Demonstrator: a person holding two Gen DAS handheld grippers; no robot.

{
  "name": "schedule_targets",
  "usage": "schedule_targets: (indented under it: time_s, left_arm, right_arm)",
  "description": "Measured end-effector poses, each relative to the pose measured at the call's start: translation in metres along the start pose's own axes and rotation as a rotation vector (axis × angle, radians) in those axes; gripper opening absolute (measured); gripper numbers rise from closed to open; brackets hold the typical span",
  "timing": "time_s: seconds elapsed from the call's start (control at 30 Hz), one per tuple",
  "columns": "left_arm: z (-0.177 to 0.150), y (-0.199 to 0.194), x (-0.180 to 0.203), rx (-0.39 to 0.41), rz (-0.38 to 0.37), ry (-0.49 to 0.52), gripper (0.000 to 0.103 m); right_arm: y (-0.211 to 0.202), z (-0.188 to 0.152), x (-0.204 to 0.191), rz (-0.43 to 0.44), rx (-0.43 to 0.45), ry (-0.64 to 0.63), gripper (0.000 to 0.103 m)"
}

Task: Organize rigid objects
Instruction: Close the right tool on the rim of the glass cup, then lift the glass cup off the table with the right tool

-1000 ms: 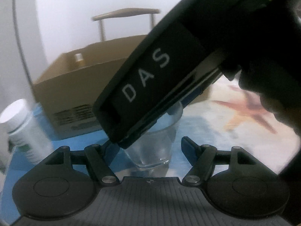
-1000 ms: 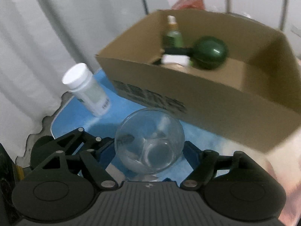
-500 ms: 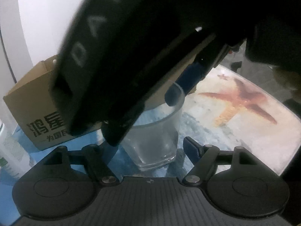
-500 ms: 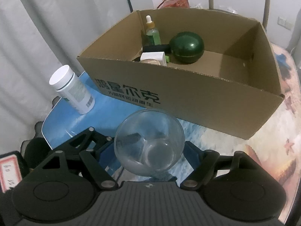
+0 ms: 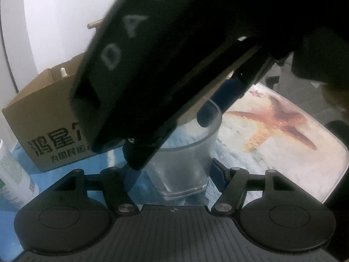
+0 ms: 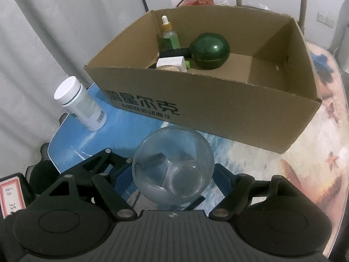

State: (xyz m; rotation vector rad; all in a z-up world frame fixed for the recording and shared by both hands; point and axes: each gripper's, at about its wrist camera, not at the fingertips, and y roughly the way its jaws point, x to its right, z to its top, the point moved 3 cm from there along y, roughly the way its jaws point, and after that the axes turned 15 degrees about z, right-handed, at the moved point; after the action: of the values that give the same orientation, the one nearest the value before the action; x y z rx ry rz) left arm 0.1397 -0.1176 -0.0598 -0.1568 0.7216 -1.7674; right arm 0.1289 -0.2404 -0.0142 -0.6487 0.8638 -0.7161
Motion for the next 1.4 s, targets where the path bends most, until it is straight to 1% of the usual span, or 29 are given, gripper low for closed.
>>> schedule_targets:
  time_s: [0.23,0.27,0.4,0.57,0.7,1.13,1.4]
  left_arm:
    - [-0.002,-0.003,0.004,0.003,-0.008,0.012,0.068]
    - [-0.003,-0.003,0.005,0.004,-0.007,0.013,0.068]
    - [0.002,0.0,0.002,0.001,-0.007,0.007,0.071]
    - [0.006,0.016,0.013,0.0,-0.004,0.024,0.071]
    - [0.008,0.018,0.013,-0.004,-0.004,0.002,0.07]
    - [0.013,0.012,0.012,-0.065,-0.007,-0.007,0.07]
    - [0.016,0.003,0.006,-0.081,0.001,-0.023,0.069]
  right_arm:
    - [0.003,0.004,-0.002,-0.036,0.016,-0.034,0.083]
    - [0.004,0.004,-0.002,-0.034,0.013,-0.036,0.081]
    - [0.004,0.002,-0.002,-0.022,0.016,-0.035,0.081]
    - [0.004,0.003,-0.001,-0.018,0.01,-0.031,0.081]
    - [0.004,0.004,-0.001,-0.011,0.004,-0.03,0.081]
    - [0.0,0.004,0.006,0.032,-0.017,0.009,0.081]
    - [-0.006,0.005,0.003,0.051,-0.02,0.008,0.081]
